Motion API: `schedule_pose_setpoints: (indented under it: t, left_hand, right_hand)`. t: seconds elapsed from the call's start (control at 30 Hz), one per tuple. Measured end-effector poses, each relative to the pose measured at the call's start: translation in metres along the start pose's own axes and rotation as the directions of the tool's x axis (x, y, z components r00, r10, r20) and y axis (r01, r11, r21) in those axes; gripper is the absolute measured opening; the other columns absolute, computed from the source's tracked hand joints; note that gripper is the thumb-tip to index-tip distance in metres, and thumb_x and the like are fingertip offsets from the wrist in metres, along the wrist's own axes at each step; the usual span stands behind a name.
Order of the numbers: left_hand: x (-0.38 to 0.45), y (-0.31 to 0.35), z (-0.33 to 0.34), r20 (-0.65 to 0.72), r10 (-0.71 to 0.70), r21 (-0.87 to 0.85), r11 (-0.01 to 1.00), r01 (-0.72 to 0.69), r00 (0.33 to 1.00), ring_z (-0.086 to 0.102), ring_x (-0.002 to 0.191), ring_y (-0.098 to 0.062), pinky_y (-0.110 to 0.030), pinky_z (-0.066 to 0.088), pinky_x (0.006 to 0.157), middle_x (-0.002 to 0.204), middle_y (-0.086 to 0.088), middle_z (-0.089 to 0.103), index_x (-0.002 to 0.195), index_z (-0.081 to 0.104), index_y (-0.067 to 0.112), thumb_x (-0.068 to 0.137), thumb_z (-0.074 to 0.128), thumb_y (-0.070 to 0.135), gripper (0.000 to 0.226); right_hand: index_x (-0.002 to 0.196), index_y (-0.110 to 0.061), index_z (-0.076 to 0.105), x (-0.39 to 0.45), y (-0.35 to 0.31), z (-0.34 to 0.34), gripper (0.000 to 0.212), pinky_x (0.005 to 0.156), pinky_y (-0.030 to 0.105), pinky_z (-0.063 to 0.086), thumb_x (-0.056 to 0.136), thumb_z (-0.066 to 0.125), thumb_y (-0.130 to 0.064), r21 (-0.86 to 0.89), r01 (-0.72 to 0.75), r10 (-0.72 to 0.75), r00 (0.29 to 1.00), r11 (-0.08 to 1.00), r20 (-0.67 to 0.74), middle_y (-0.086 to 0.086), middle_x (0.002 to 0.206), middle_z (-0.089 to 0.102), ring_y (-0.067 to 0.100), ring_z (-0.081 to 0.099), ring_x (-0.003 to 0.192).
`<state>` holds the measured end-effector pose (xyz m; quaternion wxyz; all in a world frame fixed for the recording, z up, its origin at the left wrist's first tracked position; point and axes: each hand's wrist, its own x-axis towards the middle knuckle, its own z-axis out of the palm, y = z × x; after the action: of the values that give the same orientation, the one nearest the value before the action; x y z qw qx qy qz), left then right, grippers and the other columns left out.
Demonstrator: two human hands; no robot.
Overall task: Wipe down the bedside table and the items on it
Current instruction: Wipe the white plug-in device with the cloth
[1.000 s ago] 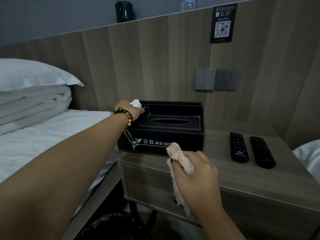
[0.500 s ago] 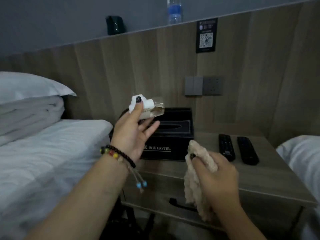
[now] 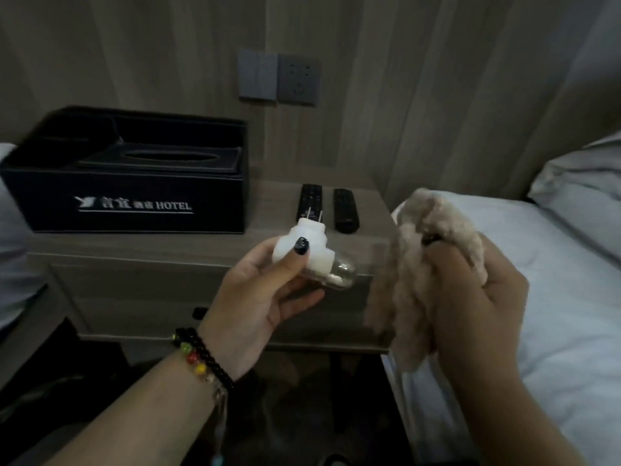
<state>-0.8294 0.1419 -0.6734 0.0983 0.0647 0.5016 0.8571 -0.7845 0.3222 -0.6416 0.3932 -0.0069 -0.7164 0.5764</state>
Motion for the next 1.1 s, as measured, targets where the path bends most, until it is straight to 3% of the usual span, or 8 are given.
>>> schedule_pose_setpoints:
  t: [0.1, 0.2, 0.33, 0.43, 0.6, 0.87, 1.0, 1.1]
  left_hand:
    - [0.002, -0.007, 0.007, -0.015, -0.006, 0.060, 0.998, 0.007, 1.000, 0.068, 0.092, -0.021, -0.032, 0.056, 0.071, 0.107, -0.010, 0.071, 0.107, 0.070, 0.017, 0.064, 0.079, 0.043, 0.051]
    - [0.000, -0.010, 0.011, -0.059, -0.035, 0.064, 0.997, 0.039, 0.998, 0.067, 0.084, -0.020, -0.033, 0.056, 0.071, 0.097, -0.009, 0.071, 0.101, 0.073, 0.013, 0.066, 0.072, 0.051, 0.052]
    - [-0.003, -0.010, 0.009, -0.066, -0.163, 0.131, 0.977, 0.170, 0.984, 0.068, 0.073, -0.014, -0.037, 0.053, 0.073, 0.090, -0.004, 0.073, 0.091, 0.077, 0.020, 0.069, 0.061, 0.058, 0.047]
    - [-0.005, -0.006, 0.007, 0.014, -0.240, 0.078, 0.968, 0.238, 0.971, 0.068, 0.086, -0.020, -0.036, 0.058, 0.073, 0.109, -0.013, 0.071, 0.109, 0.072, 0.016, 0.080, 0.055, 0.048, 0.046]
    - [-0.007, -0.002, 0.000, 0.153, -0.152, 0.107, 0.985, 0.136, 0.976, 0.066, 0.105, -0.027, -0.040, 0.056, 0.085, 0.120, -0.016, 0.066, 0.132, 0.055, 0.022, 0.081, 0.059, 0.016, 0.051]
    - [-0.013, -0.003, 0.005, 0.187, -0.025, 0.286, 0.958, -0.030, 0.982, 0.069, 0.098, -0.018, -0.030, 0.058, 0.071, 0.110, -0.005, 0.071, 0.127, 0.057, 0.033, 0.068, 0.069, 0.024, 0.061]
    - [-0.010, -0.001, 0.000, 0.126, 0.067, 0.261, 0.960, -0.098, 0.990, 0.069, 0.099, -0.019, -0.031, 0.058, 0.074, 0.109, -0.004, 0.071, 0.128, 0.059, 0.026, 0.069, 0.069, 0.025, 0.060]
    - [-0.005, 0.003, -0.009, 0.088, 0.072, 0.254, 0.963, -0.093, 0.994, 0.068, 0.101, -0.022, -0.032, 0.057, 0.076, 0.111, -0.006, 0.071, 0.130, 0.057, 0.024, 0.069, 0.067, 0.027, 0.062]
  right_hand:
    - [0.063, -0.029, 0.058, 0.000, -0.003, 0.013, 0.017, 0.061, 0.023, 0.044, 0.077, 0.057, -0.019, -0.016, 0.118, -0.117, 0.993, 0.993, 0.030, -0.012, 0.066, 0.057, 0.004, 0.055, 0.065]
    - [0.076, -0.036, 0.063, -0.010, 0.003, 0.028, 0.016, 0.064, 0.009, 0.040, 0.076, 0.063, -0.020, -0.086, 0.217, -0.200, 0.964, 0.972, 0.172, -0.013, 0.074, 0.059, 0.002, 0.059, 0.072]
    - [0.097, -0.015, 0.073, -0.021, 0.014, 0.039, 0.026, 0.066, 0.007, 0.041, 0.077, 0.058, -0.024, -0.168, 0.300, -0.251, 0.931, 0.939, 0.264, -0.007, 0.086, 0.061, 0.001, 0.059, 0.077]
    - [0.101, -0.013, 0.072, -0.022, 0.015, 0.042, 0.030, 0.068, 0.004, 0.039, 0.078, 0.059, -0.026, -0.192, 0.304, -0.249, 0.932, 0.933, 0.265, -0.007, 0.088, 0.060, -0.002, 0.058, 0.079]
    - [0.096, -0.018, 0.070, -0.014, 0.016, 0.035, 0.017, 0.067, 0.003, 0.037, 0.081, 0.062, -0.016, -0.165, 0.221, -0.191, 0.964, 0.961, 0.183, -0.013, 0.080, 0.057, -0.005, 0.055, 0.076]
    - [0.093, -0.031, 0.063, -0.008, 0.008, 0.027, 0.020, 0.070, 0.006, 0.038, 0.083, 0.063, -0.014, -0.118, 0.236, -0.218, 0.965, 0.965, 0.146, -0.010, 0.082, 0.058, -0.004, 0.056, 0.078]
    - [0.080, -0.033, 0.061, -0.012, 0.008, 0.029, 0.023, 0.064, 0.010, 0.039, 0.080, 0.065, -0.010, -0.033, 0.194, -0.180, 0.950, 0.980, 0.256, -0.013, 0.074, 0.055, 0.004, 0.056, 0.070]
    - [0.091, -0.020, 0.069, -0.020, 0.008, 0.036, 0.018, 0.065, 0.008, 0.041, 0.078, 0.066, -0.009, -0.024, 0.261, -0.238, 0.911, 0.965, 0.338, -0.006, 0.081, 0.062, 0.004, 0.058, 0.074]
